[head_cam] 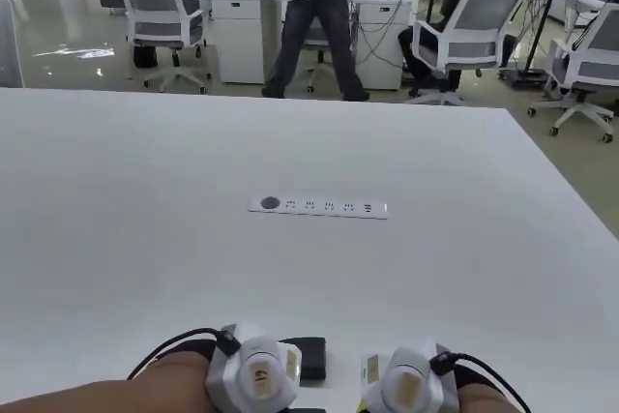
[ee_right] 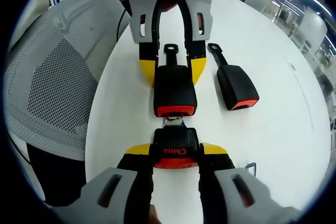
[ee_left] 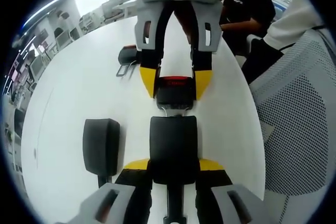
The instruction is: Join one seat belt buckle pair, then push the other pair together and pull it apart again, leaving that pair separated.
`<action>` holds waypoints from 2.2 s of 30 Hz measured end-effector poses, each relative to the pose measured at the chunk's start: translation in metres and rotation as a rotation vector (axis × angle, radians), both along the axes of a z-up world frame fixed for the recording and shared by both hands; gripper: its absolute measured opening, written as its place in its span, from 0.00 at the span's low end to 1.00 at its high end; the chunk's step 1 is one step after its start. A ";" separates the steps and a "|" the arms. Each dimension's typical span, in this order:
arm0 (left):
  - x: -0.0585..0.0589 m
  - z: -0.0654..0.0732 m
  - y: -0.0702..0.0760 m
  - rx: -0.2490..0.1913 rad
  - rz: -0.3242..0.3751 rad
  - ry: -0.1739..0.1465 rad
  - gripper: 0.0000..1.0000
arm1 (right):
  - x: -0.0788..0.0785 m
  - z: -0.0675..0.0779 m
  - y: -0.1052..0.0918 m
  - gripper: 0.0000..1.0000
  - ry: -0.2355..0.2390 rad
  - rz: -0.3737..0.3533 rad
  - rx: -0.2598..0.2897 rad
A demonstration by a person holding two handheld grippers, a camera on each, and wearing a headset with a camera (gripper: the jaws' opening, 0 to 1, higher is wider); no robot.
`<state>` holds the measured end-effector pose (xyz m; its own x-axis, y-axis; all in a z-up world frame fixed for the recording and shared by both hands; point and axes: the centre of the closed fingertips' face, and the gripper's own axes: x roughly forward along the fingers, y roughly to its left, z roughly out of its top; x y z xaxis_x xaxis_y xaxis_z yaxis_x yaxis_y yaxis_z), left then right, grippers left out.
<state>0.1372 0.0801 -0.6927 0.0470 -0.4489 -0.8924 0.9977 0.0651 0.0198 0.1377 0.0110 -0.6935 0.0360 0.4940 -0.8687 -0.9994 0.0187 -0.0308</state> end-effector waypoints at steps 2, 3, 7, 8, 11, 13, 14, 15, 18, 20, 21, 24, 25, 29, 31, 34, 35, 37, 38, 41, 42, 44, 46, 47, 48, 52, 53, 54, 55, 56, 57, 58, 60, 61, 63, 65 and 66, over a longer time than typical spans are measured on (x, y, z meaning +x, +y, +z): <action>0.000 0.000 0.000 -0.001 0.001 0.000 0.31 | -0.001 0.000 0.000 0.30 -0.004 0.007 -0.007; 0.000 0.000 0.000 -0.001 0.001 0.000 0.31 | -0.002 0.001 0.000 0.30 -0.013 0.020 -0.023; 0.000 0.000 0.000 0.000 -0.002 0.005 0.31 | -0.002 0.000 0.000 0.30 -0.020 0.037 -0.043; -0.001 0.000 0.000 0.001 -0.004 0.005 0.31 | -0.001 0.000 0.000 0.30 -0.020 0.038 -0.049; -0.001 0.000 0.000 0.004 -0.005 0.006 0.31 | -0.002 0.000 0.000 0.30 -0.015 0.029 -0.049; -0.001 0.001 0.000 0.004 -0.002 0.006 0.31 | -0.003 0.002 0.000 0.30 -0.012 0.017 -0.040; -0.001 0.001 0.000 0.003 -0.001 0.006 0.31 | -0.003 0.002 0.001 0.30 -0.010 0.011 -0.034; -0.001 0.001 0.000 0.003 0.001 0.006 0.31 | -0.002 0.002 0.002 0.30 -0.009 0.007 -0.029; -0.001 0.001 0.000 0.001 0.005 0.004 0.31 | -0.002 0.001 0.007 0.30 -0.010 0.005 -0.026; -0.001 0.001 0.000 0.000 0.007 0.004 0.31 | -0.003 0.001 0.007 0.30 -0.008 0.004 -0.025; -0.001 0.001 0.001 0.000 0.007 0.003 0.31 | -0.003 0.001 0.007 0.30 -0.008 0.004 -0.023; -0.001 0.001 0.001 0.003 0.004 0.003 0.31 | -0.002 0.001 0.008 0.30 -0.011 0.002 -0.021; -0.001 0.000 0.002 0.003 0.003 0.004 0.31 | -0.003 0.001 0.009 0.30 -0.012 0.001 -0.021; -0.002 0.000 0.002 0.008 0.004 0.008 0.31 | -0.004 0.001 0.011 0.30 -0.015 -0.003 -0.020; -0.002 -0.001 0.002 0.012 0.003 0.006 0.31 | -0.004 0.001 0.012 0.30 -0.015 -0.004 -0.019; -0.003 -0.001 0.004 0.022 0.004 0.006 0.31 | -0.002 0.000 0.016 0.30 -0.023 0.002 -0.013; -0.003 -0.001 0.003 0.014 0.007 0.007 0.31 | -0.003 0.000 0.013 0.30 -0.017 -0.003 -0.022; -0.002 -0.001 0.004 0.009 0.013 0.005 0.31 | -0.003 -0.001 0.012 0.30 -0.016 -0.009 -0.019; -0.003 -0.001 0.004 0.009 0.015 0.004 0.31 | -0.003 0.000 0.012 0.30 -0.016 -0.010 -0.019; -0.003 -0.001 0.004 0.010 0.014 0.004 0.31 | -0.003 0.001 0.012 0.31 -0.016 -0.011 -0.020; -0.002 -0.002 0.004 0.011 0.013 0.004 0.31 | -0.003 0.001 0.012 0.31 -0.015 -0.011 -0.020; -0.002 -0.002 0.004 0.012 0.016 0.007 0.31 | -0.004 0.002 0.012 0.31 -0.017 -0.011 -0.022; -0.003 -0.002 0.004 0.013 0.021 0.005 0.31 | -0.005 0.003 0.012 0.31 -0.017 -0.014 -0.023; -0.003 -0.002 0.004 0.014 0.022 0.004 0.31 | -0.005 0.002 0.012 0.31 -0.019 -0.014 -0.026; -0.003 -0.002 0.003 0.016 0.025 0.003 0.31 | -0.006 0.002 0.012 0.31 -0.021 -0.014 -0.029; -0.002 -0.003 0.003 0.033 0.044 0.012 0.32 | -0.007 0.002 0.009 0.31 -0.029 0.005 -0.040; -0.002 -0.003 0.004 0.036 0.042 0.012 0.32 | -0.007 0.002 0.009 0.31 -0.029 0.005 -0.038; -0.003 -0.003 0.003 0.036 0.044 0.012 0.32 | -0.008 0.003 0.008 0.31 -0.029 0.009 -0.039; -0.003 -0.002 0.003 0.036 0.043 0.010 0.32 | -0.008 0.003 0.008 0.31 -0.029 0.011 -0.039; -0.003 -0.002 0.003 0.036 0.040 0.008 0.32 | -0.008 0.003 0.008 0.31 -0.023 0.009 -0.038; -0.003 -0.002 0.003 0.035 0.042 0.010 0.31 | -0.007 0.002 0.009 0.31 -0.023 0.009 -0.037; -0.003 -0.003 0.004 0.034 0.051 0.013 0.31 | -0.007 0.002 0.009 0.31 -0.025 0.015 -0.038; -0.002 -0.003 0.004 0.031 0.053 0.011 0.31 | -0.008 0.002 0.010 0.31 -0.025 0.016 -0.038; -0.002 -0.003 0.004 0.028 0.055 0.011 0.31 | -0.008 0.001 0.010 0.31 -0.027 0.017 -0.037; -0.002 -0.004 0.005 0.020 0.064 0.018 0.31 | -0.007 0.001 0.010 0.31 -0.030 0.019 -0.033; -0.002 -0.004 0.006 0.018 0.065 0.020 0.31 | -0.007 0.001 0.010 0.31 -0.033 0.022 -0.027; -0.003 -0.003 0.006 0.019 0.063 0.020 0.31 | -0.007 0.001 0.010 0.31 -0.031 0.021 -0.025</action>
<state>0.1343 0.0857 -0.6957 0.0571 -0.4289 -0.9015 0.9918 0.1278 0.0020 0.1306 0.0207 -0.6928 0.0532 0.4729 -0.8795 -0.9981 -0.0035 -0.0623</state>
